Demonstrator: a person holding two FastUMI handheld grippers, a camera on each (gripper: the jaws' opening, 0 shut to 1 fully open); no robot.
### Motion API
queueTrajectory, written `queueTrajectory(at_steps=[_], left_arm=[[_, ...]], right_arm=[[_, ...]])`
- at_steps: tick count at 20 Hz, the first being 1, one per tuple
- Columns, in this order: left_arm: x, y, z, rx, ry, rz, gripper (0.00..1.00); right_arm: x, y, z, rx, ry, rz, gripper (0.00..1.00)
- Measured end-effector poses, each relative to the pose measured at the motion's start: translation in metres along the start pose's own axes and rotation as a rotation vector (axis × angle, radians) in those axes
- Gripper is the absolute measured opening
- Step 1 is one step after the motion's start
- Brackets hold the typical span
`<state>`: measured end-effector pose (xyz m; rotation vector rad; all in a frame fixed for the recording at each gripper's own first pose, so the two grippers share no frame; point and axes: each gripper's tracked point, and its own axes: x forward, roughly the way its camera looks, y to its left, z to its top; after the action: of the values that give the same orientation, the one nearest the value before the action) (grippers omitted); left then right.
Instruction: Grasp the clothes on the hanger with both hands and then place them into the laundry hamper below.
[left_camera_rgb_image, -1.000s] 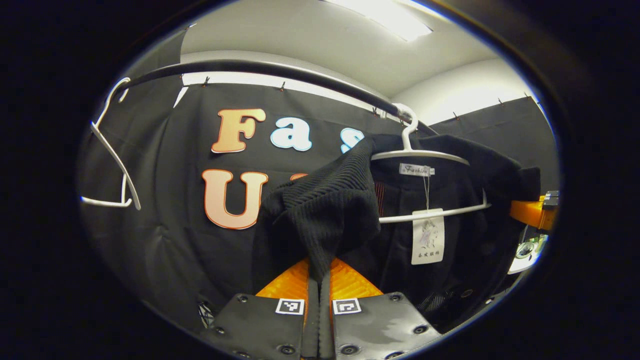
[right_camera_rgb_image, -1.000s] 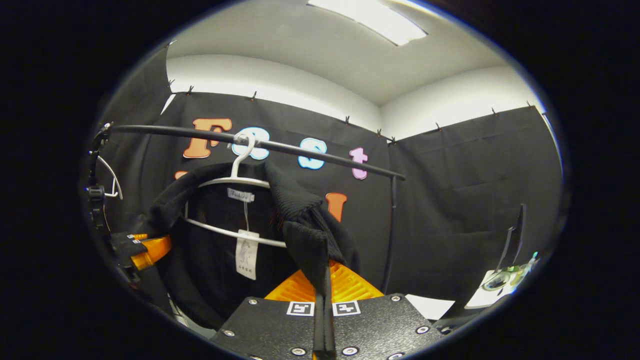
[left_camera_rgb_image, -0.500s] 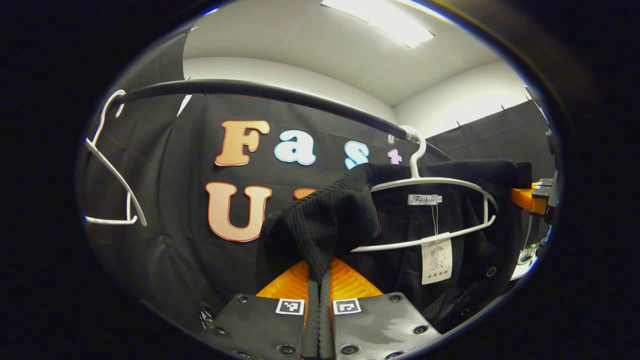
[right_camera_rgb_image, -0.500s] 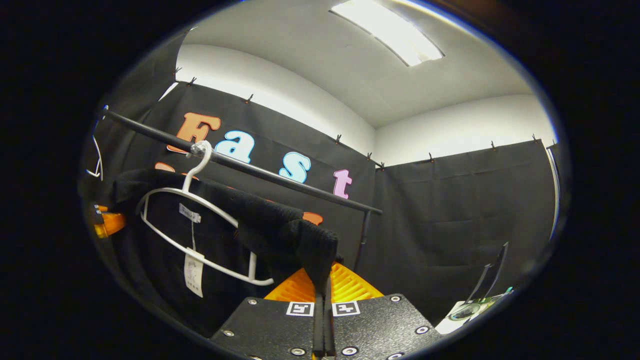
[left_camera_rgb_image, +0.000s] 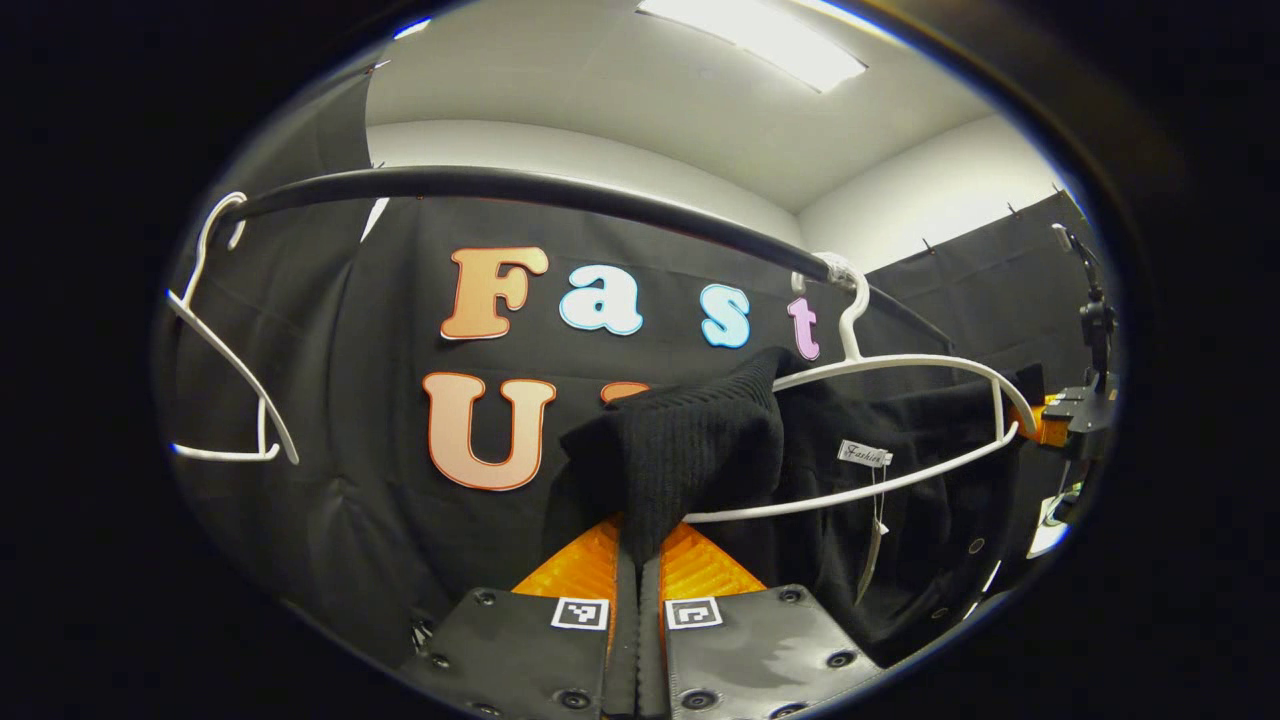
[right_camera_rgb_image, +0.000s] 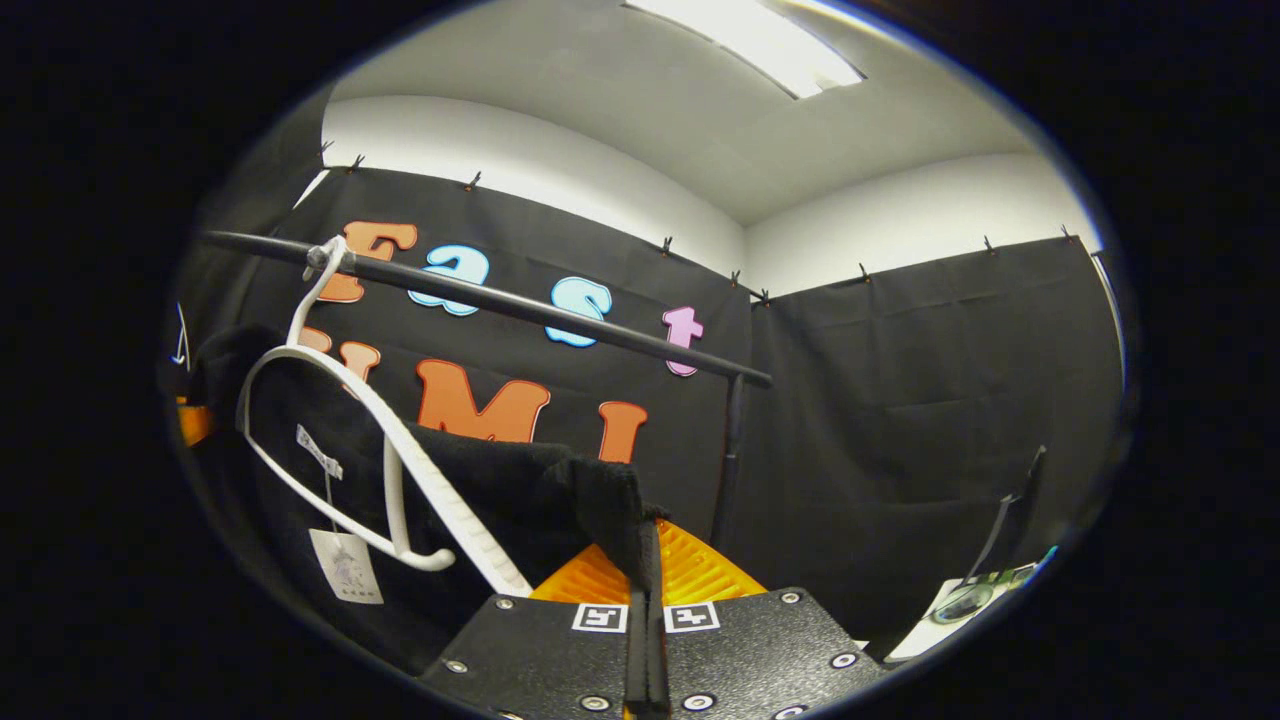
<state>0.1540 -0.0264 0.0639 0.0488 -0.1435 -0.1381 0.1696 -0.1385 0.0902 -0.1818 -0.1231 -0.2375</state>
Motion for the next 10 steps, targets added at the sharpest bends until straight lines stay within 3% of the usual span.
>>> queueTrajectory(at_steps=[2, 6, 10], left_arm=[[0.000, 0.000, -0.002, 0.009, 0.007, 0.002, 0.07], [0.005, 0.005, -0.002, 0.011, 0.001, 0.006, 0.07], [0.010, 0.023, 0.012, 0.036, -0.056, 0.059, 0.07]], right_arm=[[-0.003, 0.004, -0.016, 0.002, 0.012, 0.008, 0.03], [-0.012, 0.021, -0.051, 0.053, 0.059, 0.041, 0.00], [-0.028, 0.052, -0.069, 0.059, 0.049, 0.080, 0.00]])
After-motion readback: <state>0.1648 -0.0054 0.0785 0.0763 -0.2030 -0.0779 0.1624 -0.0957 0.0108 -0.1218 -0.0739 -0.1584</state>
